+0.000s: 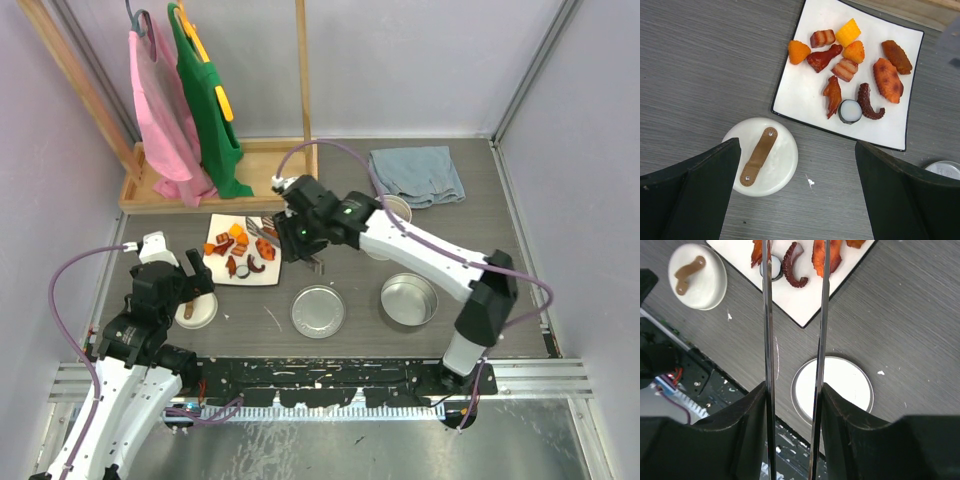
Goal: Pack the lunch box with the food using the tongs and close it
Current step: Pick up the fake food from the plate.
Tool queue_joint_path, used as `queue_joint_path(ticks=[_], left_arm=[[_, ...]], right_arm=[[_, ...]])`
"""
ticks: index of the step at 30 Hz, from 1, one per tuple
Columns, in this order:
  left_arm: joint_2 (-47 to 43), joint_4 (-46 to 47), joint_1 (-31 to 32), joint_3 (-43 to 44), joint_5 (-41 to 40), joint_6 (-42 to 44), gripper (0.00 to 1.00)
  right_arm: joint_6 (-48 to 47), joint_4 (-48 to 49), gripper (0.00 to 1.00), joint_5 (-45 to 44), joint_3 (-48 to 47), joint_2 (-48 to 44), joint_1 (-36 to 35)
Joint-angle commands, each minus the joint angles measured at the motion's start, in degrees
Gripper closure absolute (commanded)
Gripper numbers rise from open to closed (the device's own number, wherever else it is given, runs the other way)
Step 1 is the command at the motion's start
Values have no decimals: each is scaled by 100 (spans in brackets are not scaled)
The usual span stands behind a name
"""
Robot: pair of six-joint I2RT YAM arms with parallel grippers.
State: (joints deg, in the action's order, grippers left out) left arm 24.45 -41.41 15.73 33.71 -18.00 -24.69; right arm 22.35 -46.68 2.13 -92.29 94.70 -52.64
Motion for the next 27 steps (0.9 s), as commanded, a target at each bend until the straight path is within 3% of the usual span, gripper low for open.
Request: queue_joint_path(ticks=[1,7,27], left_arm=[[-36,151,-29,115,-42,-43,2],[-51,136,-34,110,-80,-56,2],[-32,129,-27,118,-98,-73,2]], right_arm=[[-286,179,52,-574,-719,554,-230],[-380,-125,51,-550,-1539,1577,-254],[-551,12,50,-359,-2915,3042,-253]])
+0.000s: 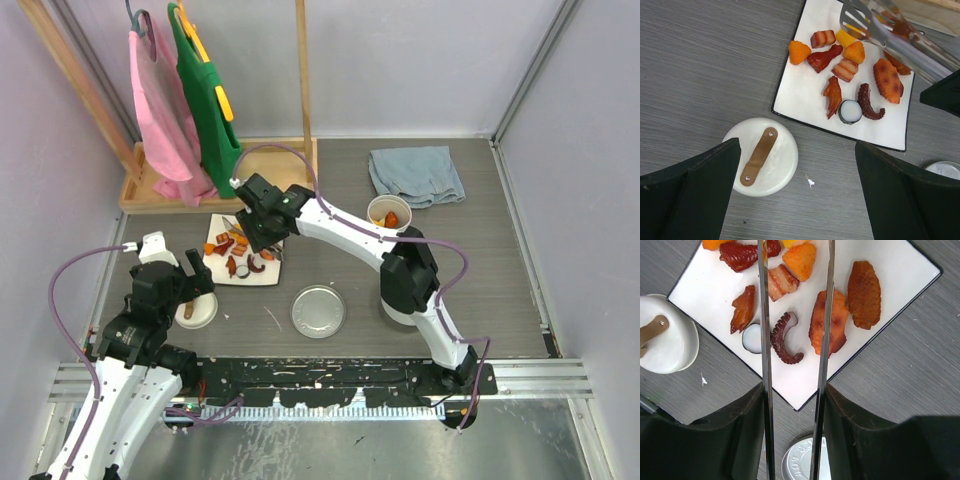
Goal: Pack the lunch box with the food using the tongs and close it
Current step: Pick up the fake food from the plate.
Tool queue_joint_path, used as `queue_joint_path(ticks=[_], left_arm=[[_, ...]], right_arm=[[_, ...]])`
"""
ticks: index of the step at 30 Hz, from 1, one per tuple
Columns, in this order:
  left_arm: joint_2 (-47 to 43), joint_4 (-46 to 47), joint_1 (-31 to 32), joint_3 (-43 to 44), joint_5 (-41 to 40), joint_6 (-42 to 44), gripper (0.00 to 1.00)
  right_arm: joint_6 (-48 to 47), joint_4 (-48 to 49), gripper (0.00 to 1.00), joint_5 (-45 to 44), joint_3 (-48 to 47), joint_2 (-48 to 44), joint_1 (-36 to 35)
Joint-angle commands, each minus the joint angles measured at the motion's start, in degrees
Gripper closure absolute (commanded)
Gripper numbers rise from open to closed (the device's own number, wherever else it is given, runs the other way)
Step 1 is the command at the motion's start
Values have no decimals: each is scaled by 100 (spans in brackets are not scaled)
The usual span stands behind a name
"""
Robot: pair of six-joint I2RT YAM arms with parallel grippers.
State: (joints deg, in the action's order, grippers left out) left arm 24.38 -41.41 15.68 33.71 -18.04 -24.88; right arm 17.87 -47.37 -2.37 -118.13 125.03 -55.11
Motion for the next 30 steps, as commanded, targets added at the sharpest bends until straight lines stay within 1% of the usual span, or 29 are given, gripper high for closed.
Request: queue_joint_path(ticks=[1,8,20,30], left_arm=[[-24,132,-27,122,-92,-50,2],[-7,132,-27,118,-94,-52,2],[-36,124,-24,118,-103,-53,2],[-27,132,-28,119,-90,-52,2]], right_arm=[[-120,73,50,82,-309,16,-7],[-187,69,51,175,-151,82,-7],[-148,132,55,211,-169,138,0],[-95,206,63,136,51,-153,1]])
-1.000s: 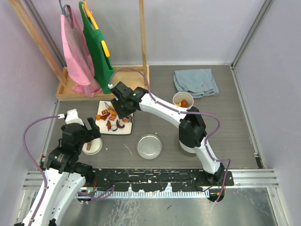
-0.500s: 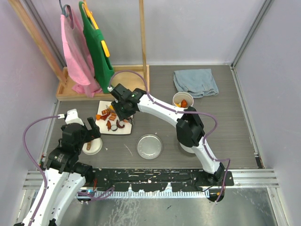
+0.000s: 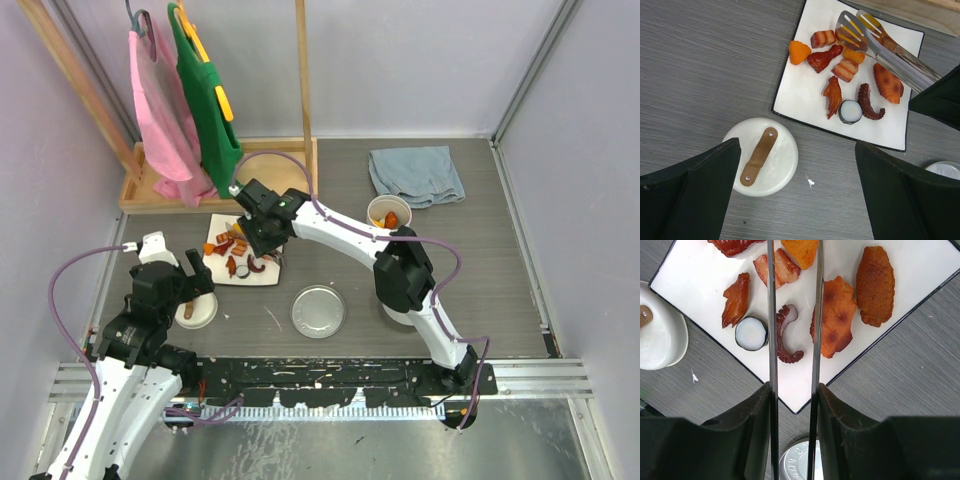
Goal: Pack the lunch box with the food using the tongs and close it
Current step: Pick up the fake food from the plate.
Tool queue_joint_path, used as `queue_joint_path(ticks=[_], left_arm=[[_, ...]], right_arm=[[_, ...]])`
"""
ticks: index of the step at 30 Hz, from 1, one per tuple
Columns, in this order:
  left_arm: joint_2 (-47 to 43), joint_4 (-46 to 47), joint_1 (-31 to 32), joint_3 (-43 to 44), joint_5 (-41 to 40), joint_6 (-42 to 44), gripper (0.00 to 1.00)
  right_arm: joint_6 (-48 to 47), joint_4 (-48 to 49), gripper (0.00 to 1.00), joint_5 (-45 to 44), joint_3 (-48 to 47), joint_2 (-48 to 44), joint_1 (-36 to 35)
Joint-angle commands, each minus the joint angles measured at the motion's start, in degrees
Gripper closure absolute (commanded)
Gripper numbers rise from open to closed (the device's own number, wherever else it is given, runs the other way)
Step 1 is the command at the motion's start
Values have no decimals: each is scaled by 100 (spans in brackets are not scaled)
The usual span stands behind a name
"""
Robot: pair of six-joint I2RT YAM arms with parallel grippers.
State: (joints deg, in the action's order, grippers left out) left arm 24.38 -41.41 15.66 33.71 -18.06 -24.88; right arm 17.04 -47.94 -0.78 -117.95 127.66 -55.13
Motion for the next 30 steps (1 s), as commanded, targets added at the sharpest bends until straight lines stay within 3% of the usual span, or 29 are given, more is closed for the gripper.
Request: queue_joint_path(ticks=[1,30], left_arm=[[-26,131,-23,118,-89,-52,2],[-10,142,-31,110,-62,-44,2]], right_arm=[[-1,267,63,-27,59,-440,5],[171,316,64,-271,587,-1349,51]])
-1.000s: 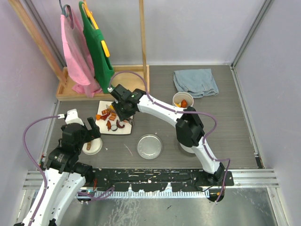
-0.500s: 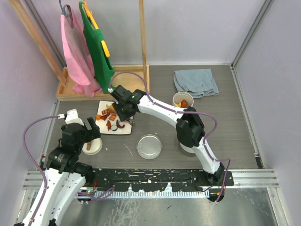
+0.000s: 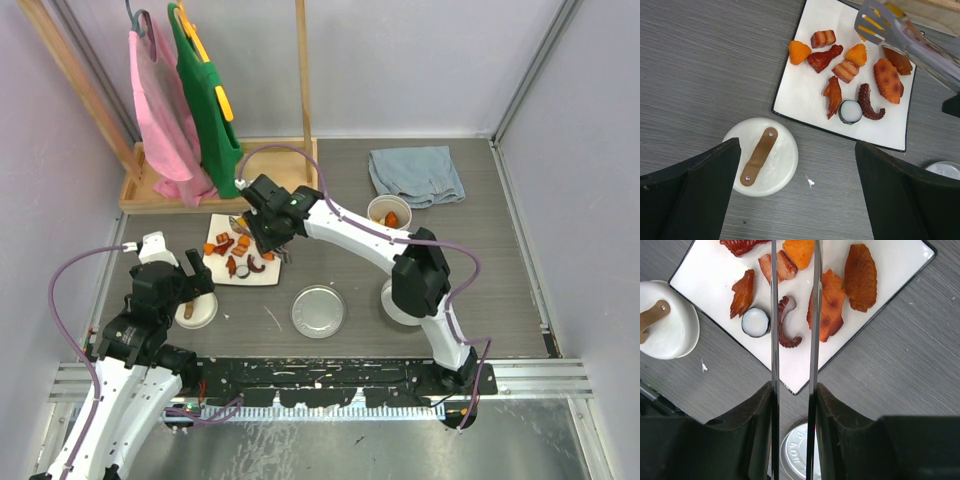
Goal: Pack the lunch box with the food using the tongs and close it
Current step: Pick up the fake food from the plate, then place the fake food in the packing box.
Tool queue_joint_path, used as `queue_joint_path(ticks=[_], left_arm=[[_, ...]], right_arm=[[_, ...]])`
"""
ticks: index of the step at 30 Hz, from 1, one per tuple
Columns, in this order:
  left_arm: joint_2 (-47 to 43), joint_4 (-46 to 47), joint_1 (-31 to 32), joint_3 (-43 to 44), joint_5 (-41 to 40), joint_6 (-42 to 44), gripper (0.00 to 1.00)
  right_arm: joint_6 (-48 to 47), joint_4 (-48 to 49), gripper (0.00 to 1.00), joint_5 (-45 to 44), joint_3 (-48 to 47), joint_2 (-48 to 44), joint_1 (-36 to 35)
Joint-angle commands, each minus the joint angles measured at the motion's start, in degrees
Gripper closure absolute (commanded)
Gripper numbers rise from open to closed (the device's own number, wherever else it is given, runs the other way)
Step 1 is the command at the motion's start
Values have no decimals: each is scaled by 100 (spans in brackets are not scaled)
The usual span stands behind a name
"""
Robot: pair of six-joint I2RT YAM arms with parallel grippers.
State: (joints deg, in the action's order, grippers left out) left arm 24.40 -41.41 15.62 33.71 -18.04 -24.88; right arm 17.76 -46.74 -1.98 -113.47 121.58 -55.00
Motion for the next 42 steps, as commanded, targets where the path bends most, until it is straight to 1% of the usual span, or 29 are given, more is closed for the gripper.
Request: queue_joint_path(ticks=[1,6,10,12,15,18,24,26,28,30,34,38,42], left_arm=[[-11,142,-25,109,-65,-47,2],[-6,142,-27,109,-51,-45,2],[12,150,-32,109,-33,-42,2],[6,151,-29,109,-32,-37,2],[0,149,-27,109,-25,-35,2],[9,155,-27,109,-18,-34,2],[16,162,-26,100,18,-27,2],[20,167,-32,100,29,-21,2],[22,163,-27,101,37,-21,2],[41,168,-31,105,50,-17,2],[66,176,-31,109,92,-19,2],[50,170,-31,106,94,-21,2],[35,168,-26,102,99,-12,2]], right_arm=[[131,211,64,-181,254,-842,48],[250,236,65,-173,767,-1331,99],[283,-104,65,-113,838,-1667,95],[254,-209,65,-283,932,-1934,95],[184,-307,64,-758,1185,-2432,186],[191,-457,64,-937,1531,-2994,519],[86,-837,64,-990,2215,-3981,1588],[-13,-1170,64,-1331,2256,-4189,1847],[-96,-1459,63,-1710,2312,-4366,2005],[-167,-1670,63,-1896,2397,-4530,2176],[-270,-1973,63,-2001,2552,-4771,2430],[-273,-2136,63,-2055,2558,-4867,2501],[-260,-2136,63,-1912,2601,-4880,2512]])
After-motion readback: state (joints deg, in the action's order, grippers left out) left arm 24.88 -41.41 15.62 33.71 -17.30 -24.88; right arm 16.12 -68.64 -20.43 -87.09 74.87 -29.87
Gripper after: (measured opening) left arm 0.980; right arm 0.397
